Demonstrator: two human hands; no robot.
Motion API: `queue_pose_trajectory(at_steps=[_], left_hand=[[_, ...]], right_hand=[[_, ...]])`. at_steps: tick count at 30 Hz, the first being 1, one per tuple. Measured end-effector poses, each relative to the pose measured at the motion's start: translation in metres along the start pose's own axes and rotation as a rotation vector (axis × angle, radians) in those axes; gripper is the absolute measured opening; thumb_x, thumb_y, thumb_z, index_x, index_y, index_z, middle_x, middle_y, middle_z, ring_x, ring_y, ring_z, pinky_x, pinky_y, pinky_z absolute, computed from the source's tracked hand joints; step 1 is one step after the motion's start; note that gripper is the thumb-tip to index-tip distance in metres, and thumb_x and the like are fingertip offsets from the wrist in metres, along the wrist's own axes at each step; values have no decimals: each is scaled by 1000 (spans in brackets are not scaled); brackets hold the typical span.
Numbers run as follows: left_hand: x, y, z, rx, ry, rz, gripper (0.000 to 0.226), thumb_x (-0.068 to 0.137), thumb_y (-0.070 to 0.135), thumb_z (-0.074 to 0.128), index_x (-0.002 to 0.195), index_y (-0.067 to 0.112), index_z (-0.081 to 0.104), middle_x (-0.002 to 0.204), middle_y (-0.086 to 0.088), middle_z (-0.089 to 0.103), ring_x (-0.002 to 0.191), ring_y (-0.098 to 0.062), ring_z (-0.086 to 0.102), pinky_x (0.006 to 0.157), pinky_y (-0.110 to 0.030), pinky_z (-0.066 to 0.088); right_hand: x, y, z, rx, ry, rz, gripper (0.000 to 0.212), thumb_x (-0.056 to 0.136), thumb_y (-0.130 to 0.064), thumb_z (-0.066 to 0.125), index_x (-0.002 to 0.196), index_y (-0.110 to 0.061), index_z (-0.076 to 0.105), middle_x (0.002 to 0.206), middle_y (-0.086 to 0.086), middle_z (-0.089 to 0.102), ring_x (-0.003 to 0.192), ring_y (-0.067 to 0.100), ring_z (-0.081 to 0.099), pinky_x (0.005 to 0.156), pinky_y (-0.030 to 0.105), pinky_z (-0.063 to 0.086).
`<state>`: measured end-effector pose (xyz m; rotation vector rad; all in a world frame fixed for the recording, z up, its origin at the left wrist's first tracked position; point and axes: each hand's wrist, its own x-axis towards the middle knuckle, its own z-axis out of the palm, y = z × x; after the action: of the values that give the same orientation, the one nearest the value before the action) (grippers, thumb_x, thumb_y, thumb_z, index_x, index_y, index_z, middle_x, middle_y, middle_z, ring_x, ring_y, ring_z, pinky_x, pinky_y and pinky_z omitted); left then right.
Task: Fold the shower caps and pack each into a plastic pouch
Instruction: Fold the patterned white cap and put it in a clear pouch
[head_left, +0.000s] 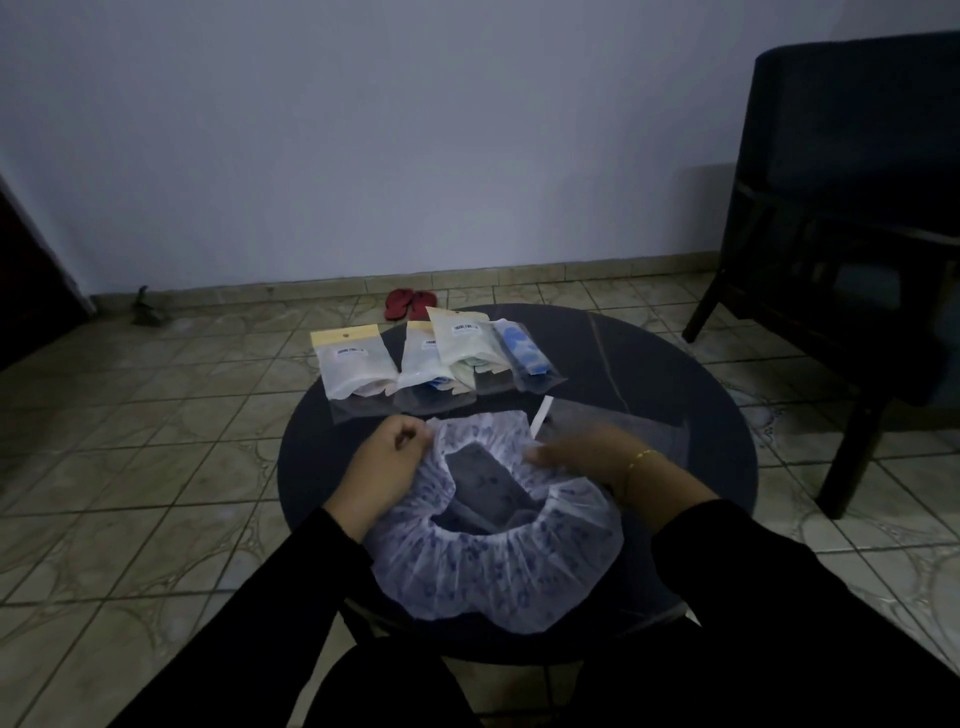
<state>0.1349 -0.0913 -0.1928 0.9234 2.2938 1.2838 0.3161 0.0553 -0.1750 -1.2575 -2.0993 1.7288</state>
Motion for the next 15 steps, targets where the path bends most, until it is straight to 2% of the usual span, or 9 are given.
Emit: queue_pose_trajectory(at_steps=[2, 3, 4, 6, 9, 10, 12, 14, 15], left_hand=[[2, -3, -5, 26, 34, 38, 15, 95, 34, 53, 92, 20, 59, 87, 5, 62, 77, -7, 55, 67, -21, 41], [3, -6, -8, 42, 44, 54, 15, 94, 34, 54, 91, 20, 58, 85, 6, 60, 75, -7, 53, 66, -20, 40], [4, -10, -11, 64, 56, 64, 15, 94, 35, 55, 91, 20, 57, 84, 7, 59, 75, -8, 53, 66, -22, 40], [7, -18, -15, 151, 82, 59, 22, 92, 42, 55, 90, 20, 55, 86, 5, 61, 79, -13, 57, 68, -29, 43], [7, -23, -15, 307, 110, 4, 35, 90, 53, 51, 99, 19, 51, 93, 2, 59, 83, -17, 57, 66, -31, 40], [6, -23, -13, 334, 107, -5, 39, 90, 56, 49, 100, 19, 49, 93, 3, 57, 83, -17, 56, 65, -31, 39], [3, -24, -7, 396, 93, -14, 45, 89, 62, 44, 95, 18, 48, 88, 5, 55, 79, -16, 55, 64, -31, 40], [-1, -25, -2, 477, 65, -29, 50, 88, 67, 38, 82, 18, 47, 78, 2, 53, 68, -16, 52, 59, -32, 37], [-2, -25, 0, 511, 52, -42, 52, 88, 68, 35, 76, 18, 45, 72, 1, 51, 64, -16, 49, 57, -32, 34]], right_hand=[[2, 4, -1, 9, 61, -28, 21, 71, -20, 81, 78, -4, 69, 80, 8, 69, 74, 21, 66, 72, 26, 56], [1, 4, -1, -19, 121, -62, 23, 74, -19, 78, 65, -6, 62, 68, 5, 63, 62, 16, 58, 58, 19, 50], [3, 5, -1, -41, 204, -103, 32, 78, -19, 75, 57, -10, 53, 62, 3, 53, 56, 13, 48, 52, 19, 42], [7, 9, -3, -84, 369, -168, 37, 84, -22, 68, 58, -13, 44, 64, 6, 46, 61, 15, 42, 58, 26, 36], [13, 17, -6, -251, 404, -142, 30, 89, -29, 60, 69, -10, 50, 71, 7, 53, 75, 23, 53, 68, 31, 40], [15, 20, -6, -337, 390, -106, 30, 91, -33, 57, 72, -10, 53, 77, 8, 57, 84, 26, 58, 73, 33, 42], [15, 24, -7, -512, 397, -29, 32, 94, -41, 47, 90, -12, 60, 100, 11, 62, 106, 32, 54, 86, 37, 42], [15, 26, -12, -669, 427, -3, 42, 95, -47, 39, 109, -14, 60, 119, 10, 58, 116, 31, 48, 94, 40, 38], [15, 28, -14, -726, 437, -6, 44, 95, -49, 37, 112, -15, 60, 124, 10, 56, 119, 31, 46, 96, 41, 36]])
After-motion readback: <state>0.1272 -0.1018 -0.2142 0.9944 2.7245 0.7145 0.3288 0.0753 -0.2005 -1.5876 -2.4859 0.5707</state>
